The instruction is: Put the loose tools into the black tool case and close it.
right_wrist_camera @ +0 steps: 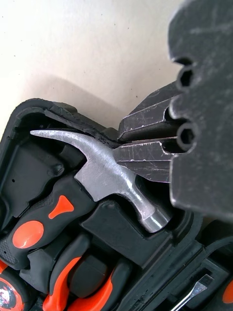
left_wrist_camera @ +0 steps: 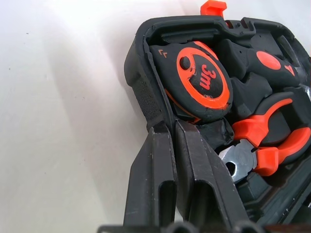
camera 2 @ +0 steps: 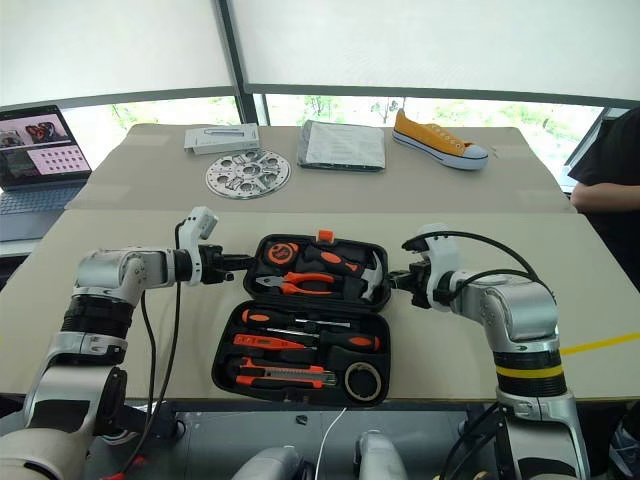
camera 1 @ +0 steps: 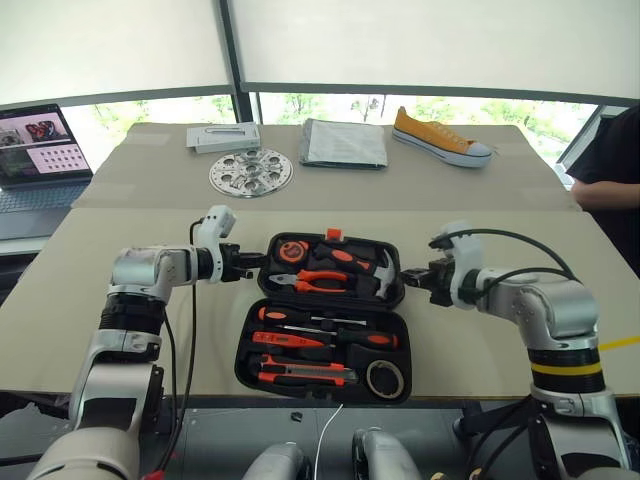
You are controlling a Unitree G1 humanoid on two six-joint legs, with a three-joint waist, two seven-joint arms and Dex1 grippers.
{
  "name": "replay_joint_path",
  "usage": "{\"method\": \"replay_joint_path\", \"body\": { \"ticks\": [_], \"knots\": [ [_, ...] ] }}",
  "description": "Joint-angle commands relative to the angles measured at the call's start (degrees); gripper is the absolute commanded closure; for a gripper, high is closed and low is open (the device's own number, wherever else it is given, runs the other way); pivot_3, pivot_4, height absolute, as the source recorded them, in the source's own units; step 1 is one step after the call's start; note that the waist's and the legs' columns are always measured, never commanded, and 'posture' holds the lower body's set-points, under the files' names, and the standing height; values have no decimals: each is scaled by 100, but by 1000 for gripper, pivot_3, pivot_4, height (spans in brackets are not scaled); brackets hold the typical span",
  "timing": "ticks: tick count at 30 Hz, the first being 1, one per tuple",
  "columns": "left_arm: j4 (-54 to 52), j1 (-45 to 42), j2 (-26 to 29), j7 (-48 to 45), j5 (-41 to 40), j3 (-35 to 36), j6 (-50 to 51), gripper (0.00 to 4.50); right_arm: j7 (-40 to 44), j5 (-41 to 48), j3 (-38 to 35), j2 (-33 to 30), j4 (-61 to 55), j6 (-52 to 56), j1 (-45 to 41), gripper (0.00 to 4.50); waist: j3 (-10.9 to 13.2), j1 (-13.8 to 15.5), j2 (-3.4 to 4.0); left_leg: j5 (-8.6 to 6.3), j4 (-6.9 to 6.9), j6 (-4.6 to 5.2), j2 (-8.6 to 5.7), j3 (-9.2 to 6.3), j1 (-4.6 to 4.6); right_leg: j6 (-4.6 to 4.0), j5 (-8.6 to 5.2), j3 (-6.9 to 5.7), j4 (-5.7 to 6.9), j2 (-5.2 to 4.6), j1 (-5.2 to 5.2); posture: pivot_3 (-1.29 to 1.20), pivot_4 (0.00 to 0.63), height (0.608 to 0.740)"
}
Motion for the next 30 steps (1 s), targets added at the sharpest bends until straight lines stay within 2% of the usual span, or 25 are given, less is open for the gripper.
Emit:
{"method": "replay_joint_path", "body": {
  "ticks": [1,4,7,9,14,16,20,22,25,26,30],
  "knots": [
    [-184,-6,-156,111,37,305,-1011,4500,-112,-255,-33,45,29,-824,-437,4461,1,0,0,1,0,-1,0,4,0,0,0,4,1,0,-1,0,150,740],
    [-315,-86,-307,180,-55,564,-1626,4500,-241,-469,-67,119,172,-1447,-734,4461,9,14,-5,3,1,-6,-2,5,-13,0,0,7,0,0,-12,0,150,740],
    [-669,29,-355,21,-26,562,-2178,4500,-375,-700,-92,168,317,-2008,-806,4461,9,20,-5,5,6,-7,-4,6,-67,-1,1,5,8,0,-67,0,150,740],
    [-880,190,-359,-97,-7,520,-2439,4500,-345,-938,52,96,357,-2482,-714,4461,9,13,-4,7,5,-6,-4,3,-99,-3,2,-11,23,0,-97,0,150,740],
    [-1392,802,-315,-259,362,253,-3516,4500,-189,-1703,628,-71,279,-3916,-190,4461,8,-95,-4,7,-7,-7,-22,1,-97,-3,2,-82,3,-1,-96,0,150,740],
    [-1485,1096,-326,-127,638,169,-4084,4500,-231,-1890,760,13,230,-4357,150,4461,8,-100,-3,7,-8,-8,-29,1,-91,-3,2,-103,1,0,-91,0,150,740],
    [-1776,1663,-329,208,907,179,-4595,4500,-302,-2213,830,63,164,-5116,935,4461,7,-79,-1,6,-10,-10,-26,1,-49,-4,2,-110,-28,-1,-49,0,150,740],
    [-2092,1895,-285,290,878,225,-4569,4500,-274,-2118,632,73,-33,-5170,1174,4461,4,-74,0,-15,-40,-48,-4,0,28,-7,1,-93,-72,4,31,0,150,740],
    [-2507,2129,-266,424,692,373,-4298,4500,-142,-1839,320,37,-376,-5009,1393,4461,4,-61,0,-21,-44,-59,1,-3,57,-5,-1,-55,-72,4,61,0,150,740],
    [-2687,2220,-253,440,588,427,-4161,4500,-78,-1716,215,7,-525,-4935,1466,4111,4,-55,0,-21,-44,-59,3,-7,61,-5,-1,-53,-72,4,67,0,150,740],
    [-3465,2602,-156,543,251,616,-3652,3101,304,-1149,-165,-208,-1264,-4481,1798,2736,5,-41,-1,-16,-56,-44,0,-7,55,-5,0,-46,-67,3,49,0,150,740]
  ]
}}
